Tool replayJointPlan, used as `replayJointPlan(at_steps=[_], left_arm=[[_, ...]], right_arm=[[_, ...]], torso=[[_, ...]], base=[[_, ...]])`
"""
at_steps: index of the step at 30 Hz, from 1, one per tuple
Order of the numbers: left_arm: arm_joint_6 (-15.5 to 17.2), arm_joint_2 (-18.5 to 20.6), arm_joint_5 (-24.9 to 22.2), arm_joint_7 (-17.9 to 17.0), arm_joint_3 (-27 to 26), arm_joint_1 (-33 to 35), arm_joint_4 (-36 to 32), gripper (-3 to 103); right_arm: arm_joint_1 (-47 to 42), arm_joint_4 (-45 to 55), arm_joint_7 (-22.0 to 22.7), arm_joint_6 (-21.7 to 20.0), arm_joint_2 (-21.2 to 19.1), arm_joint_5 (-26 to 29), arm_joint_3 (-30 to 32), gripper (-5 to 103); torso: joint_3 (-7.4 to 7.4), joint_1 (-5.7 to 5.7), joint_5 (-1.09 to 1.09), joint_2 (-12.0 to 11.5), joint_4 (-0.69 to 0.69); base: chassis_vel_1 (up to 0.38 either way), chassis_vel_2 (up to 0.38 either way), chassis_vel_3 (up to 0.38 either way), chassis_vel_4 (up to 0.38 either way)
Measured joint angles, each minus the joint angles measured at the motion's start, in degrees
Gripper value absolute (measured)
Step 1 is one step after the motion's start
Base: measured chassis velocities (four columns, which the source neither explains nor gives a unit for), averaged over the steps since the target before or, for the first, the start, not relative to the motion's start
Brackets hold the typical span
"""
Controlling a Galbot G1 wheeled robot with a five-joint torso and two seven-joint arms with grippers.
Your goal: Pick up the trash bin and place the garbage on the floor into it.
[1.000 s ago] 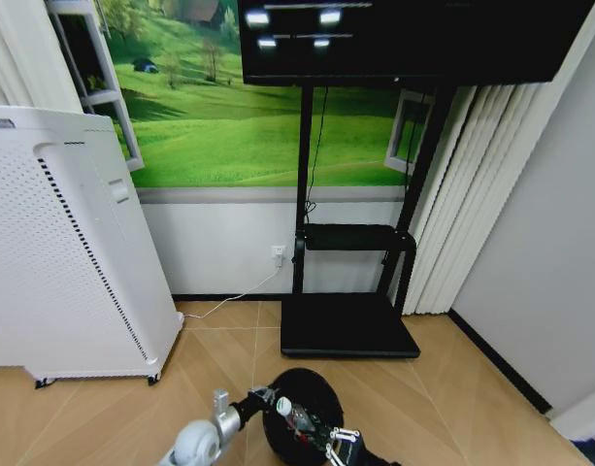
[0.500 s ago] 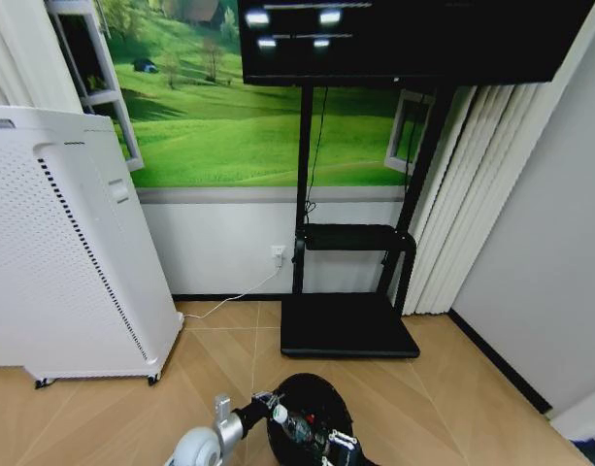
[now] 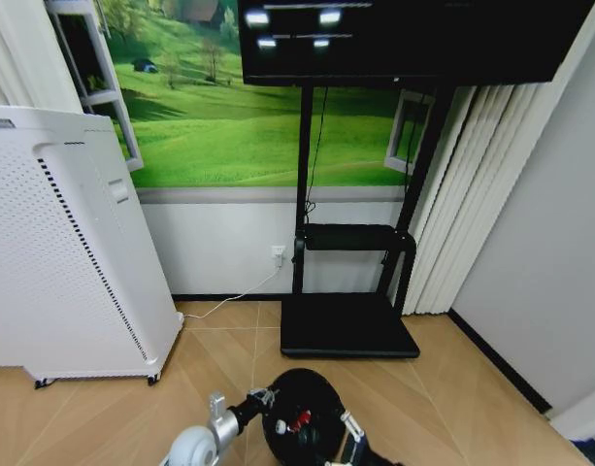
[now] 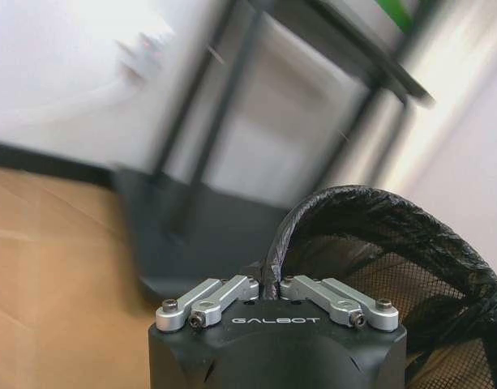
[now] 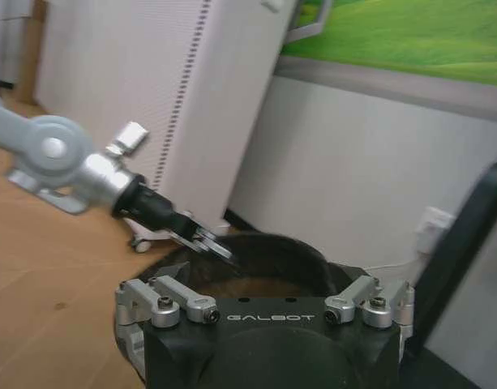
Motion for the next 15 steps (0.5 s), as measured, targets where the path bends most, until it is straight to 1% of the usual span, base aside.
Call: replayJointPlan(at_steps=[1,2,3,4,5,6,7,9,10,11,12,13,14,15], left_arm=[[-0.1,-0.1,-1.2,-1.6,-3.2,1.1,-1.6,6],[-0.2,0.1,-2.1,-3.0,-5.7,2.5,-3.4,6],[-0.2,0.1,-2.1,-3.0,-5.7,2.5,-3.4,6],[-0.2,0.4,-3.0,-5.0,-8.0,4.3,-5.7,6],[-0.2,0.4,-3.2,-6.3,-9.2,5.3,-6.8,6],[-0.1,0.2,-3.4,-8.7,-11.4,7.3,-8.7,6],[-0.1,0.2,-3.4,-8.7,-11.4,7.3,-8.7,6],[0.4,-1.1,-3.8,-13.4,-15.3,10.3,-11.0,6],[0.4,-1.1,-3.8,-13.4,-15.3,10.3,-11.0,6],[0.8,-1.8,-4.1,-15.6,-17.1,11.5,-11.9,6],[1.6,-2.7,-4.6,-18.6,-19.5,13.0,-13.1,6],[1.6,-2.7,-4.6,-18.6,-19.5,13.0,-13.1,6],[2.1,-3.3,-4.7,-20.3,-21.1,13.9,-13.9,6],[3.1,-4.2,-4.9,-23.9,-23.6,15.3,-15.8,5]], right_arm=[[0.0,-0.6,1.0,0.0,1.2,1.7,1.7,97],[0.3,-1.5,2.0,-0.2,2.3,2.9,3.1,99],[0.3,-1.5,2.0,-0.2,2.3,2.9,3.1,99],[0.9,-2.8,2.8,-0.3,3.4,3.7,4.5,100],[1.2,-3.5,3.1,-0.3,4.1,3.9,5.2,100],[1.7,-4.4,3.7,-0.4,4.9,4.3,6.2,100],[1.7,-4.4,3.7,-0.4,4.9,4.3,6.2,100],[2.6,-5.9,4.6,-0.6,6.3,5.2,7.9,100],[2.6,-5.9,4.6,-0.6,6.3,5.2,7.9,100],[2.9,-6.7,4.9,-0.7,6.7,5.6,8.7,100],[3.1,-7.6,5.2,-0.7,6.9,5.9,9.7,100],[3.1,-7.6,5.2,-0.7,6.9,5.9,9.7,100],[3.2,-8.2,5.3,-0.7,7.1,6.0,10.3,100],[3.4,-9.1,5.5,-0.7,7.1,6.1,11.2,100]], torso=[[0.00,0.00,0.01,0.0,0.01],[0.00,0.00,0.03,0.0,0.00],[0.00,0.00,0.03,0.0,0.00],[0.00,0.00,0.04,0.0,0.02],[0.00,0.00,0.02,0.0,0.00],[0.00,0.00,0.02,0.0,0.01],[0.00,0.00,0.02,0.0,0.01],[-0.01,0.00,0.02,0.0,0.01],[-0.01,0.00,0.02,0.0,0.01],[0.00,0.00,0.01,0.0,0.01],[0.00,0.00,0.01,0.0,0.01],[0.00,0.00,0.01,0.0,0.01],[0.00,0.00,0.01,0.0,0.00],[-0.01,0.00,0.01,0.0,0.00]], base=[[0.000,0.000,0.000,0.000],[0.000,0.000,0.000,0.000],[0.000,0.000,0.000,0.000],[0.000,0.000,0.000,0.000],[0.000,0.000,0.000,0.000],[0.000,0.000,0.000,0.000],[0.000,0.000,0.000,0.000],[0.000,0.000,0.000,0.000],[0.000,0.000,0.000,0.000],[0.000,0.000,0.000,0.000],[0.000,0.000,0.000,0.000],[0.000,0.000,0.000,0.000],[0.000,0.000,0.000,0.000],[0.000,0.000,0.000,0.000]])
